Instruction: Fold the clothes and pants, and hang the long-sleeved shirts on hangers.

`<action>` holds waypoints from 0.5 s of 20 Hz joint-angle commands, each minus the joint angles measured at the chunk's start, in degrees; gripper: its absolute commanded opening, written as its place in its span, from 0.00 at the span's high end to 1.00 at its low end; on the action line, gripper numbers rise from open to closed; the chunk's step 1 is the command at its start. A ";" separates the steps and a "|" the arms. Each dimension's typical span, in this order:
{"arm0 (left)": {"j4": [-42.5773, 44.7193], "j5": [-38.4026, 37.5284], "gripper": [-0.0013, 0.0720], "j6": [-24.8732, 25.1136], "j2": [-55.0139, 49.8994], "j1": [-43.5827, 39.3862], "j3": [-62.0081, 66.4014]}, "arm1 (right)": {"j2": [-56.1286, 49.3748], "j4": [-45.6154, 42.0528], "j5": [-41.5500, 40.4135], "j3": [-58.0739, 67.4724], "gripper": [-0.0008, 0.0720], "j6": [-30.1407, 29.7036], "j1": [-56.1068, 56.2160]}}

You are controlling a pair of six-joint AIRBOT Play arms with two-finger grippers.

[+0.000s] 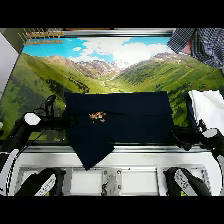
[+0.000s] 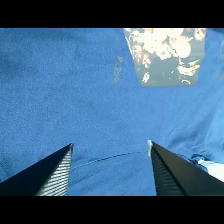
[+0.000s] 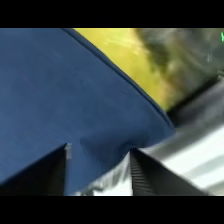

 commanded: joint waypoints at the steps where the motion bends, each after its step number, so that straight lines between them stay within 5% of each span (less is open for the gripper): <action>1: 0.85 -1.18 0.30 -0.46 0.02 0.00 0.48 | -0.37 -0.04 -3.87 -0.09 0.84 -1.86 1.84; 2: 3.19 -2.86 0.30 -2.25 0.02 0.00 1.31 | -0.31 -0.04 -3.82 0.09 0.97 -2.69 2.29; 5: 13.84 -11.41 0.30 -11.17 0.15 0.00 1.97 | -0.13 -0.02 -3.17 0.26 0.97 -3.45 2.97; 10: 13.51 -13.20 0.30 -16.55 2.89 0.00 -8.61 | -0.13 -0.04 -2.75 0.26 0.97 -4.74 2.97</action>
